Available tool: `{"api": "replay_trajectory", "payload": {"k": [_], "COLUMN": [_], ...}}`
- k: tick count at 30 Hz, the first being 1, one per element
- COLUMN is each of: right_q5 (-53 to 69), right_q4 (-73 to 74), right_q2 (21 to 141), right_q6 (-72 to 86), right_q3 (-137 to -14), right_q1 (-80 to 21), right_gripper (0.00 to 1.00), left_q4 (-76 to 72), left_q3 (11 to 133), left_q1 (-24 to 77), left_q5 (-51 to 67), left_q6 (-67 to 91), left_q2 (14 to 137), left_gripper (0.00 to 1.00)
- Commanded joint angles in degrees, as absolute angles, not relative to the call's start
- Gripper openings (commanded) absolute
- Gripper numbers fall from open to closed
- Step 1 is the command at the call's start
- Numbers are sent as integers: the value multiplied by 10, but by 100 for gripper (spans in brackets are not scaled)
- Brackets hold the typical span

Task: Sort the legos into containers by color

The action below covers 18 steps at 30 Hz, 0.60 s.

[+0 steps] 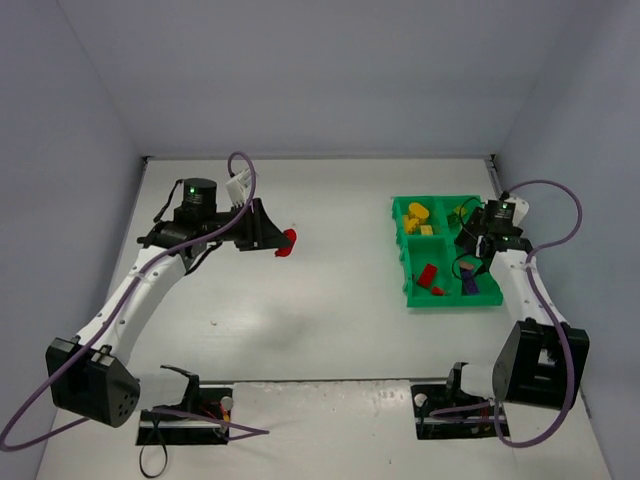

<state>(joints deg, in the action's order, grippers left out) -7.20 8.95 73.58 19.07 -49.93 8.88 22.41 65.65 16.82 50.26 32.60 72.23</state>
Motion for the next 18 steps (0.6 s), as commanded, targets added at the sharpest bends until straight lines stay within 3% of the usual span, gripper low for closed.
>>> {"api": "replay_trajectory", "payload": {"k": [1, 2, 5, 8, 14, 18], "right_q5": [-84, -84, -75, -55, -19, 110], "right_q4": [82, 82, 83, 80, 53, 5], "right_q2": [763, 768, 772, 752, 693, 649], "right_q6": [228, 232, 233, 221, 159, 113], "right_q3": [-527, -531, -535, -537, -530, -525], "right_q1": [100, 103, 105, 101, 46, -56], "right_gripper": [48, 53, 84, 96, 95, 74], "left_q4": [214, 214, 214, 212, 183, 138], "left_q3": [657, 657, 655, 655, 652, 642], "left_q1": [172, 172, 175, 178, 178, 179], "left_q5": [494, 494, 487, 479, 466, 437], "left_q6": [311, 312, 312, 314, 341, 381], "left_q2": [699, 698, 693, 689, 697, 698], "left_gripper": [0, 0, 0, 0, 0, 0]}}
